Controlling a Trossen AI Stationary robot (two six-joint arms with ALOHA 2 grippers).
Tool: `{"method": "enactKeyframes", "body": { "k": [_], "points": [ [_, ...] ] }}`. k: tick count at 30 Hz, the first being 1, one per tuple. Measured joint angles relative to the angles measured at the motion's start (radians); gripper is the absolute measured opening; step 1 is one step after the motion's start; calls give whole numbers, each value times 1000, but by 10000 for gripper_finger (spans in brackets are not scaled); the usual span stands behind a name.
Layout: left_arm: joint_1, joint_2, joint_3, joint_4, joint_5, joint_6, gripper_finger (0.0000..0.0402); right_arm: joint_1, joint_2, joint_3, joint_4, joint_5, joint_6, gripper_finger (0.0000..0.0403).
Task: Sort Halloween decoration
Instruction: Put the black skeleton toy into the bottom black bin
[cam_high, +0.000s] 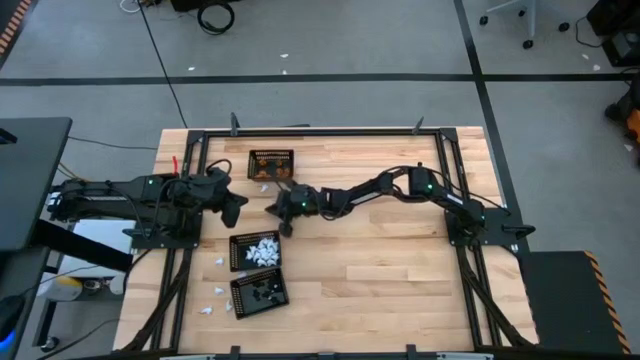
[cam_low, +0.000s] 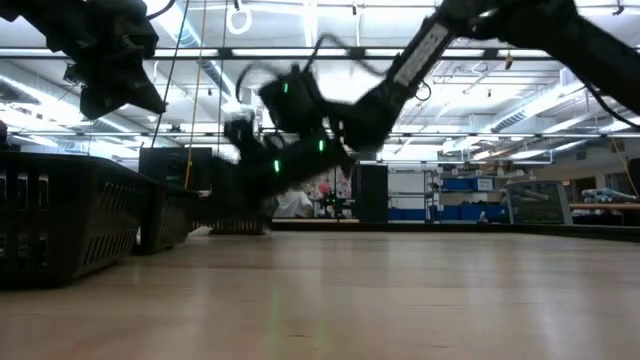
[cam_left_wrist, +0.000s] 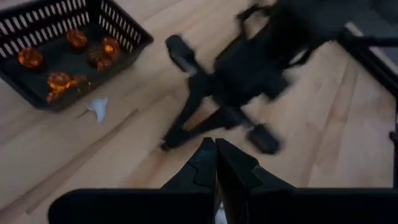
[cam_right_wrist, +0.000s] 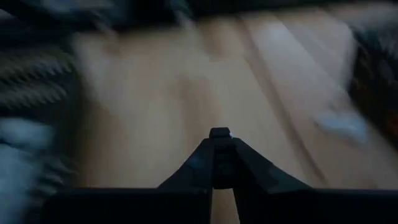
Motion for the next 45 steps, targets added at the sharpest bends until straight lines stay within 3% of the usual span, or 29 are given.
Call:
{"method": "enactKeyframes", "body": {
  "k": [9, 18, 22, 26, 30, 38, 45],
  "points": [
    [0, 0, 0, -35, 53, -28, 18, 26, -150, 2, -244, -83, -37, 47],
    [0, 0, 0, -35, 52, -44, 18, 102, -271, 3, -237, -395, -55, 47],
    [0, 0, 0, -34, 27, -40, 18, 160, -272, 3, -253, -484, -53, 47],
    [0, 0, 0, -33, 12, -41, 18, 242, -271, 3, -296, -400, -55, 47],
    [0, 0, 0, -33, 80, -26, 18, 319, -263, 26, -309, -261, -27, 47],
    [-1, 1, 0, -39, 200, 19, 18, 375, -69, 274, -460, -67, 49, 48],
    [-2, 0, 0, -40, 322, -27, 18, 369, 6, 378, -515, -69, 124, 87]
  ]
}}
